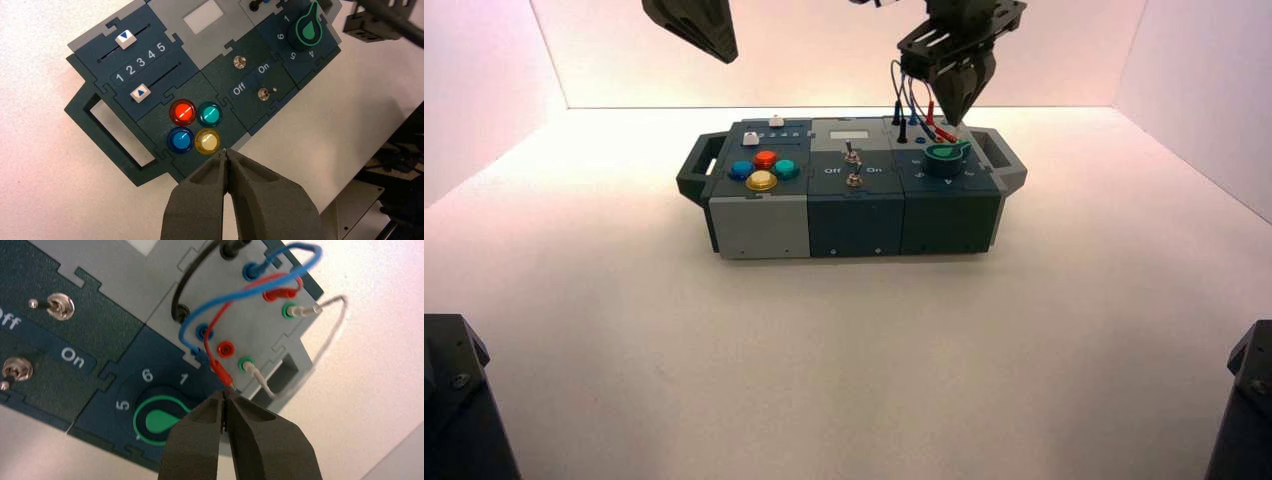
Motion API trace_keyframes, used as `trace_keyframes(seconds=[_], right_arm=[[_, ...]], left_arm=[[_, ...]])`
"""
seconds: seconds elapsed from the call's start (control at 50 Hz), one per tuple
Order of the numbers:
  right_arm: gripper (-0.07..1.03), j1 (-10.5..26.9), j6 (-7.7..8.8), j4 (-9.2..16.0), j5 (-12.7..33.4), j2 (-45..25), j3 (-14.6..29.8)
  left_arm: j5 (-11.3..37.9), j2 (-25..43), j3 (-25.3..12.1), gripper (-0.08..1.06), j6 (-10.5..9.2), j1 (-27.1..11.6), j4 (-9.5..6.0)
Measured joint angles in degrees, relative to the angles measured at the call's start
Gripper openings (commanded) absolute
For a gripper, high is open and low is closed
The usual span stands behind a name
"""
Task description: Turn the knob to position 2.
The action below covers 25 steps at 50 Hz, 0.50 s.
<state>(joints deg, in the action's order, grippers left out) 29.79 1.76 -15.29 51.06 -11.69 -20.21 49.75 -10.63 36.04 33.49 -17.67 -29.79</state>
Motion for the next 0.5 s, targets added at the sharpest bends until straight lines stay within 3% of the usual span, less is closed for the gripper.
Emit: trace_keyframes(seconds=[0.12,0.2,0.26,0.42,0.5], right_arm=[[-0.02,-0.53,0.00,0.97,0.79,1.23,-0.18],[-0.02,-1.76,0.35,3.96,0.88,3.08,-0.79],[-0.02,-2.37,1.67,6.24,0.88,3.96,-1.23],[-0.02,-4.57,6.77,16.26,0.00,7.29,-3.52],[-0.02,-5.27,7.91,18.90,-0.62,8.44,-4.39]], left_arm=[[0.00,0.00,0.00,-0.03,0.00,0.00,0.00],[0.00,0.00,0.00,-0.03,0.00,0.00,0.00],[-0.09,0.00,0.00,-0.03,0.00,0.00,0.00],[0.00,0.00,0.00,-0.03,0.00,0.00,-0.09],[0.00,0.00,-0.09,-0.03,0.00,0.00,0.00]])
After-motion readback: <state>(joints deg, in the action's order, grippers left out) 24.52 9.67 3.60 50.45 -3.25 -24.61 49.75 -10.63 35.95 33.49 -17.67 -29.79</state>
